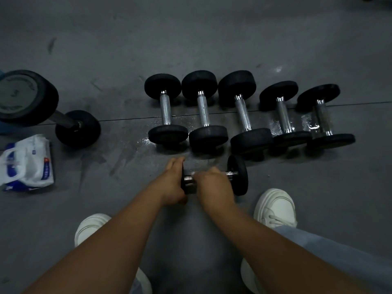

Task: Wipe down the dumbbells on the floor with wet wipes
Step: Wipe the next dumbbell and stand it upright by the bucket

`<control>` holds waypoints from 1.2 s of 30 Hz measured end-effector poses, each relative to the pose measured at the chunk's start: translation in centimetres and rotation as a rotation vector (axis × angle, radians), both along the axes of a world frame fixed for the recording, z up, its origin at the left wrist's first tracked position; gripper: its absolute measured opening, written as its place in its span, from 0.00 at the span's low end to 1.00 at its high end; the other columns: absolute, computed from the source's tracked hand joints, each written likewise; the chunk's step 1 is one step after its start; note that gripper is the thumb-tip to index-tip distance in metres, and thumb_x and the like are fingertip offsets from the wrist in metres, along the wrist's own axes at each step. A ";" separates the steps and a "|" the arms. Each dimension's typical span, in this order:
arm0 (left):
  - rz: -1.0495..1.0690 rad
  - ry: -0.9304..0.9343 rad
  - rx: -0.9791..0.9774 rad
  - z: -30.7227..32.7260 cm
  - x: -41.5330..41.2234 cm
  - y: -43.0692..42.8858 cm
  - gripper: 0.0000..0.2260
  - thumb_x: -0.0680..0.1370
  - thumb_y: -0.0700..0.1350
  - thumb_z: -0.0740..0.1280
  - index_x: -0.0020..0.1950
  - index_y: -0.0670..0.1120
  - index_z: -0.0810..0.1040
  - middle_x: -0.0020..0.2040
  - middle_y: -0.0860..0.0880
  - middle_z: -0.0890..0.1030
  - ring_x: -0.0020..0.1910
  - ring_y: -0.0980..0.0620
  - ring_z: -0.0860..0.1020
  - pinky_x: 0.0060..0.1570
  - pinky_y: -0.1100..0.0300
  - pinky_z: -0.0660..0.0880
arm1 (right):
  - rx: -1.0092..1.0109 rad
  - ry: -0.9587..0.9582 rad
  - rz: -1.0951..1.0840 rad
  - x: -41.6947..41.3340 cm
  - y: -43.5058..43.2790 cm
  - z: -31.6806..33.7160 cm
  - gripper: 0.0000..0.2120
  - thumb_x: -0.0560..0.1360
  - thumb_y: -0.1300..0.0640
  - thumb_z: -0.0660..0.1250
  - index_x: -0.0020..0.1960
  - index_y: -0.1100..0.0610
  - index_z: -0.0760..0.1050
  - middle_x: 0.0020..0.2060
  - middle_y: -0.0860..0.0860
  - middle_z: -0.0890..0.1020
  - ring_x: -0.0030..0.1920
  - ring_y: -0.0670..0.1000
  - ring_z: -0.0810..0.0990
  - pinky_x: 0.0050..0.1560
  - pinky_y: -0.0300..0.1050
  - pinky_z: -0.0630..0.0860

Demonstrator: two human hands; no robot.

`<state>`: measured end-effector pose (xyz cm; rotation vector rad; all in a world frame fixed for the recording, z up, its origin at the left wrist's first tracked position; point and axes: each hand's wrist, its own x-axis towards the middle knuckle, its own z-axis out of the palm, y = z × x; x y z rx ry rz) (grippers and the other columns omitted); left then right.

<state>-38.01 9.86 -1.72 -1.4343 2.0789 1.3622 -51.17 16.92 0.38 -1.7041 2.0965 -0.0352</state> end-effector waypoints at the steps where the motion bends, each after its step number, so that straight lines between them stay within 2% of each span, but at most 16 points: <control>1: 0.000 -0.003 0.000 0.1 0.0 0.0 0.56 0.63 0.37 0.79 0.80 0.48 0.47 0.79 0.50 0.49 0.73 0.46 0.65 0.69 0.55 0.68 | 0.023 -0.030 0.074 0.1 -0.1 0.3 0.11 0.77 0.55 0.62 0.55 0.52 0.80 0.46 0.54 0.81 0.51 0.56 0.77 0.49 0.47 0.71; 3: -0.005 -0.011 -0.010 0.1 0.0 -0.1 0.55 0.63 0.37 0.79 0.80 0.48 0.48 0.78 0.50 0.49 0.72 0.46 0.66 0.68 0.55 0.69 | 0.006 -0.001 0.015 -0.1 -0.3 0.5 0.10 0.77 0.54 0.62 0.52 0.52 0.82 0.43 0.54 0.82 0.48 0.57 0.78 0.46 0.46 0.71; 5: -0.005 -0.006 -0.017 0.2 0.0 0.0 0.54 0.63 0.38 0.79 0.80 0.48 0.48 0.78 0.50 0.50 0.71 0.46 0.67 0.66 0.57 0.70 | -0.018 0.015 -0.124 -0.4 0.1 0.4 0.07 0.73 0.53 0.66 0.42 0.52 0.83 0.32 0.52 0.81 0.38 0.57 0.79 0.37 0.44 0.71; 6: -0.005 -0.001 -0.018 0.2 0.0 0.0 0.54 0.63 0.38 0.79 0.80 0.48 0.48 0.78 0.50 0.50 0.71 0.46 0.67 0.66 0.57 0.70 | -0.053 0.022 -0.108 -0.3 0.6 0.1 0.02 0.69 0.55 0.71 0.38 0.52 0.82 0.28 0.51 0.79 0.33 0.56 0.78 0.34 0.43 0.71; 8: -0.005 0.000 -0.019 0.2 -0.1 0.0 0.55 0.63 0.37 0.79 0.80 0.48 0.48 0.78 0.50 0.50 0.72 0.46 0.66 0.65 0.59 0.69 | -0.049 0.040 0.008 0.0 0.8 -0.4 0.03 0.64 0.56 0.76 0.36 0.50 0.82 0.27 0.50 0.78 0.33 0.54 0.78 0.35 0.43 0.72; 11: 0.005 -0.016 -0.012 0.4 -0.1 -0.1 0.55 0.63 0.38 0.79 0.80 0.49 0.48 0.78 0.50 0.50 0.71 0.45 0.67 0.64 0.59 0.71 | -0.065 0.044 -0.079 -1.5 0.0 -0.2 0.05 0.70 0.50 0.71 0.37 0.50 0.81 0.30 0.50 0.80 0.37 0.53 0.78 0.37 0.43 0.71; 13: 0.003 -0.015 -0.013 0.4 -0.1 -0.2 0.55 0.63 0.38 0.79 0.80 0.49 0.47 0.78 0.51 0.50 0.71 0.46 0.67 0.64 0.59 0.71 | -0.024 0.087 0.000 -1.8 0.0 -0.3 0.02 0.68 0.54 0.73 0.39 0.52 0.81 0.32 0.51 0.80 0.38 0.54 0.79 0.36 0.43 0.72; 16: -0.005 -0.014 -0.007 0.5 -0.1 -0.4 0.55 0.63 0.38 0.80 0.80 0.49 0.48 0.79 0.50 0.50 0.72 0.45 0.66 0.65 0.59 0.70 | -0.014 0.164 0.247 -2.2 -0.1 0.0 0.07 0.60 0.57 0.77 0.34 0.52 0.80 0.28 0.50 0.79 0.31 0.52 0.79 0.30 0.39 0.70; 19: -0.019 -0.045 0.005 0.7 -0.2 -0.8 0.56 0.63 0.39 0.80 0.80 0.49 0.48 0.79 0.49 0.50 0.72 0.44 0.66 0.67 0.55 0.70 | 0.005 0.252 0.190 -3.6 -1.0 0.1 0.01 0.67 0.56 0.71 0.39 0.53 0.81 0.34 0.51 0.82 0.40 0.54 0.80 0.39 0.44 0.71; 21: -0.023 -0.046 0.004 0.7 -0.2 -0.8 0.56 0.62 0.39 0.80 0.80 0.49 0.48 0.79 0.49 0.51 0.72 0.44 0.66 0.67 0.54 0.71 | 0.104 0.231 0.230 -2.4 -0.7 0.7 0.06 0.70 0.60 0.66 0.44 0.56 0.81 0.40 0.54 0.83 0.47 0.57 0.80 0.46 0.47 0.71; 24: -0.017 -0.033 0.007 0.5 -0.2 -0.7 0.56 0.62 0.39 0.80 0.80 0.49 0.48 0.78 0.49 0.51 0.72 0.44 0.66 0.67 0.54 0.70 | 0.108 0.142 0.330 -1.7 -0.4 0.7 0.10 0.73 0.60 0.64 0.52 0.55 0.80 0.47 0.56 0.82 0.51 0.58 0.78 0.50 0.48 0.72; 27: -0.010 -0.035 0.002 0.4 -0.2 -0.8 0.57 0.62 0.39 0.80 0.80 0.49 0.48 0.79 0.49 0.51 0.72 0.45 0.66 0.68 0.53 0.70 | 0.078 0.091 0.044 -2.4 0.0 0.2 0.10 0.76 0.59 0.62 0.54 0.55 0.79 0.48 0.56 0.81 0.52 0.57 0.78 0.49 0.46 0.73; 30: 0.002 0.001 -0.012 0.2 -0.1 -0.4 0.57 0.61 0.38 0.80 0.80 0.49 0.48 0.78 0.49 0.51 0.72 0.45 0.66 0.67 0.54 0.70 | 0.130 0.050 0.223 -0.3 0.5 0.5 0.09 0.75 0.58 0.64 0.53 0.54 0.79 0.47 0.56 0.82 0.50 0.57 0.79 0.47 0.47 0.73; 33: 0.009 0.008 -0.027 -0.1 0.2 0.1 0.57 0.61 0.38 0.80 0.80 0.49 0.48 0.79 0.50 0.49 0.73 0.46 0.65 0.68 0.54 0.69 | 0.026 0.078 0.104 -0.8 -0.1 0.6 0.05 0.66 0.60 0.72 0.41 0.54 0.81 0.36 0.54 0.82 0.41 0.58 0.80 0.38 0.47 0.72; 34: 0.012 0.012 -0.034 -0.2 0.2 0.3 0.56 0.60 0.38 0.80 0.80 0.49 0.48 0.79 0.50 0.49 0.73 0.46 0.65 0.69 0.54 0.68 | 0.025 0.089 0.115 -1.0 0.0 0.7 0.05 0.67 0.60 0.71 0.43 0.56 0.81 0.39 0.55 0.81 0.44 0.58 0.79 0.40 0.48 0.72; 36: 0.014 0.020 -0.042 -0.2 0.2 0.5 0.56 0.61 0.38 0.79 0.80 0.49 0.49 0.79 0.50 0.49 0.73 0.46 0.65 0.69 0.53 0.68 | 0.113 0.053 0.256 -1.1 0.5 0.5 0.10 0.76 0.57 0.63 0.55 0.58 0.78 0.52 0.56 0.78 0.56 0.57 0.73 0.50 0.50 0.71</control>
